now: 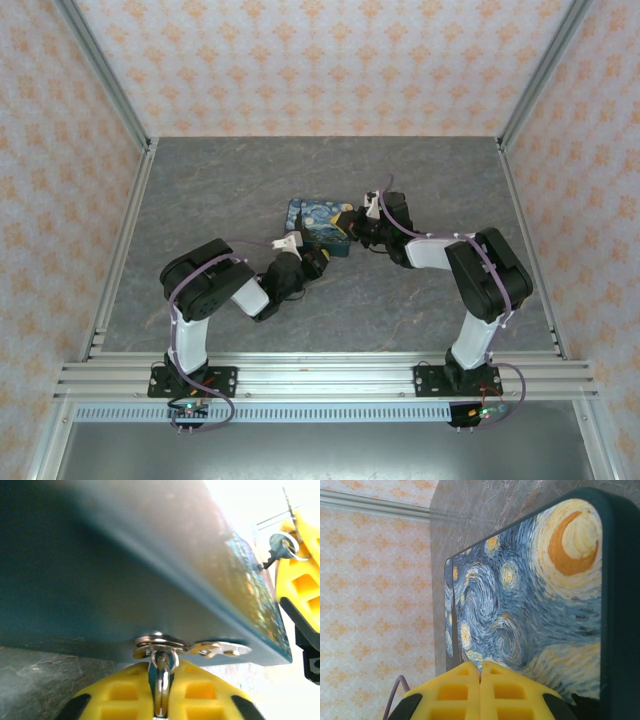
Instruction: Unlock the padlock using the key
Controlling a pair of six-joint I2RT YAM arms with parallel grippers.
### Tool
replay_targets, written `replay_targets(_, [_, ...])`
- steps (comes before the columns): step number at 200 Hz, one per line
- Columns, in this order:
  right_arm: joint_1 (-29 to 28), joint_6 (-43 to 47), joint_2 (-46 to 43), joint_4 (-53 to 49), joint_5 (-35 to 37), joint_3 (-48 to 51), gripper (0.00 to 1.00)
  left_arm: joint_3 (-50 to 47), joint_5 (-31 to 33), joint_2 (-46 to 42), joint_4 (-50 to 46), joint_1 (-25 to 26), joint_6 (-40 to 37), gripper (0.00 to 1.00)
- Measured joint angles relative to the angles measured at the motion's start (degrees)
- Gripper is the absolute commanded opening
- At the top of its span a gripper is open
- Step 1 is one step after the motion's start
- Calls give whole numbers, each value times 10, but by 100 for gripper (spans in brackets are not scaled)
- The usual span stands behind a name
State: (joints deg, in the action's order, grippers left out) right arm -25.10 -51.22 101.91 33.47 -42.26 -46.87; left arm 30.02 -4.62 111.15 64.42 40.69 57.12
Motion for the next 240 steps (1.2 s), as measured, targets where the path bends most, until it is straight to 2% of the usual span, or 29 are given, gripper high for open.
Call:
replay_targets(29, [0, 0, -1, 0, 0, 0, 0, 4, -15, -29, -56, -4, 0, 0])
replay_targets(63, [-3, 0, -22, -23, 1, 2, 0, 7, -75, -80, -136, -28, 0, 0])
replay_targets(120, [-9, 4, -140, -64, 5, 62, 0, 22, -171, -151, -262, -51, -1, 0])
replay_targets(178, [-9, 4, -237, -66, -2, 140, 0, 23, -205, -162, -280, -63, 16, 0])
replay_targets(214, [-9, -5, -300, -57, 3, 232, 0, 30, -218, -162, -277, -64, 32, 0])
replay_targets(240, [-10, -24, -312, -34, 13, 288, 0, 31, -226, -162, -271, -64, 51, 0])
